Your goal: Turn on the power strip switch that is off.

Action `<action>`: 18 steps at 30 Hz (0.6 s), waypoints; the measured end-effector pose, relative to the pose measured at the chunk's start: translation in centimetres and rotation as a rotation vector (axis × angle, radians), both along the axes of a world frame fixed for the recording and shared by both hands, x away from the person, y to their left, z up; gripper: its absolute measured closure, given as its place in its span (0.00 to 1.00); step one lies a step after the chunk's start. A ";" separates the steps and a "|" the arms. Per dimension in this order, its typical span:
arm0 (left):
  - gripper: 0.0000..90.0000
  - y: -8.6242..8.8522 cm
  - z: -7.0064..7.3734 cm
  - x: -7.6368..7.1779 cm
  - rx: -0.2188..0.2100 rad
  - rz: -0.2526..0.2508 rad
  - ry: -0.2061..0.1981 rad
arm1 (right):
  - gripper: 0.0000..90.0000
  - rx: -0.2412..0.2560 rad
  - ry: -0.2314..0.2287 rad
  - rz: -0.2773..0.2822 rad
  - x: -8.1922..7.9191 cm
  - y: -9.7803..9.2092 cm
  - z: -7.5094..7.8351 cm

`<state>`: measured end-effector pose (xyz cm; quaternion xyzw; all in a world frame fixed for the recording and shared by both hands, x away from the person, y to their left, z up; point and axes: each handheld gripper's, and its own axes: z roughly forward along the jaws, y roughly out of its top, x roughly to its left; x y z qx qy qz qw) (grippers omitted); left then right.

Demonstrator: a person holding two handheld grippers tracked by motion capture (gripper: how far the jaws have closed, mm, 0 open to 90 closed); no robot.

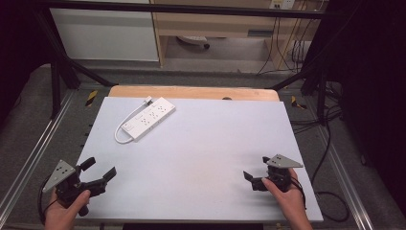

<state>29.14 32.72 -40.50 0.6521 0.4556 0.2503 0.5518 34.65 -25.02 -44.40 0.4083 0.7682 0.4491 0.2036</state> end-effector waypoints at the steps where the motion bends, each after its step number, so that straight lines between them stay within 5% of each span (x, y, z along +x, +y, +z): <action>1: 0.08 0.0 0.0 0.0 -0.002 -0.001 0.000 | 0.04 -0.001 -0.002 0.001 0.0 0.0 0.0; 18: 0.09 -0.7 1.1 1.5 0.005 0.014 0.023 | 0.04 0.018 -0.007 -0.004 -0.3 -0.2 0.3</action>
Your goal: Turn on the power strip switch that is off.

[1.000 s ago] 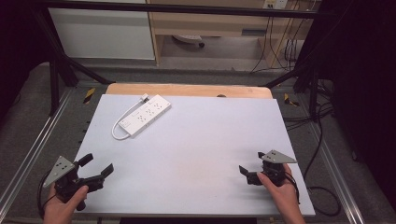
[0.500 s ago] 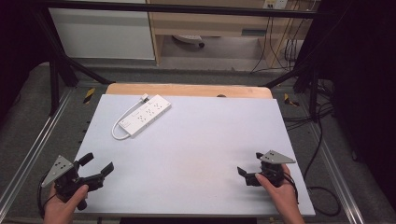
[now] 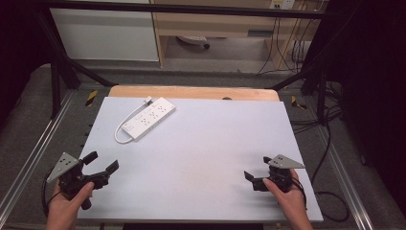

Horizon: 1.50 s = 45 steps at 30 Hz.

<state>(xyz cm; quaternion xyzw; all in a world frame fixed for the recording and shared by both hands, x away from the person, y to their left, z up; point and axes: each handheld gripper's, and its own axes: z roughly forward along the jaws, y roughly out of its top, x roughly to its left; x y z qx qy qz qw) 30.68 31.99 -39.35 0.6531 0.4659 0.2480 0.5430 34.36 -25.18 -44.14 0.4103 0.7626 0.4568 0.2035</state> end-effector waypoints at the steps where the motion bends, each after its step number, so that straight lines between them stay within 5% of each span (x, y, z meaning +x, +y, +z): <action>1: 0.09 -0.1 0.1 0.1 0.000 -0.001 0.001 | 0.04 0.000 0.000 0.000 0.0 0.0 0.0; 45: 0.09 -4.7 3.2 9.7 0.083 -0.059 0.022 | 0.04 0.008 -0.023 -0.014 -0.2 -0.1 0.2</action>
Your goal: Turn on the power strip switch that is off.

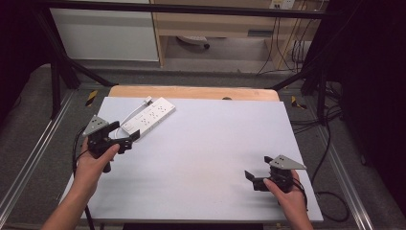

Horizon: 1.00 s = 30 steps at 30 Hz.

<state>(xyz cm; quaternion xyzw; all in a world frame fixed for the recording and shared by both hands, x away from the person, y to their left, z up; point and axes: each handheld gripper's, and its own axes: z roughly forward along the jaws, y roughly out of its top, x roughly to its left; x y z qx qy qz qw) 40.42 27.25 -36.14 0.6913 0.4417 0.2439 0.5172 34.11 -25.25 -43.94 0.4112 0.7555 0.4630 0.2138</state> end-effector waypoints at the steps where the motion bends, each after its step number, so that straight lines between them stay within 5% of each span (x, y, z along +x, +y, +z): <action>1: 0.09 0.0 0.0 0.0 0.000 0.000 0.000 | 0.04 0.000 0.000 0.000 0.0 0.0 0.0; 30: 0.10 -1.3 0.2 4.1 0.047 0.056 -0.001 | 0.04 0.008 -0.003 0.005 -0.1 0.0 0.1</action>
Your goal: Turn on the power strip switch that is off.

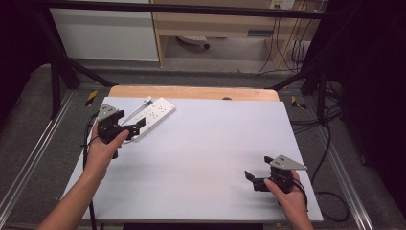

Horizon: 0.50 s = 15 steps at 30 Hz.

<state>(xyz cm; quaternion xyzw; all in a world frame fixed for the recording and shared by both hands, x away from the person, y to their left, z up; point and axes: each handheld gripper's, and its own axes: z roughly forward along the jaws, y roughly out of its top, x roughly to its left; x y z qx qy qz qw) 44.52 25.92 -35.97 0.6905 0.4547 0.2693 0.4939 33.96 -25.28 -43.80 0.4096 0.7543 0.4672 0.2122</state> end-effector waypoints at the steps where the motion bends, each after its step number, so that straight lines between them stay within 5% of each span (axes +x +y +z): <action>1: 0.10 -0.1 0.0 0.2 0.002 0.001 0.001 | 0.04 0.000 0.000 0.000 0.0 0.0 0.0; 15: 0.11 -0.9 -0.7 2.5 0.030 0.032 0.015 | 0.04 0.004 -0.003 0.004 -0.1 0.0 0.1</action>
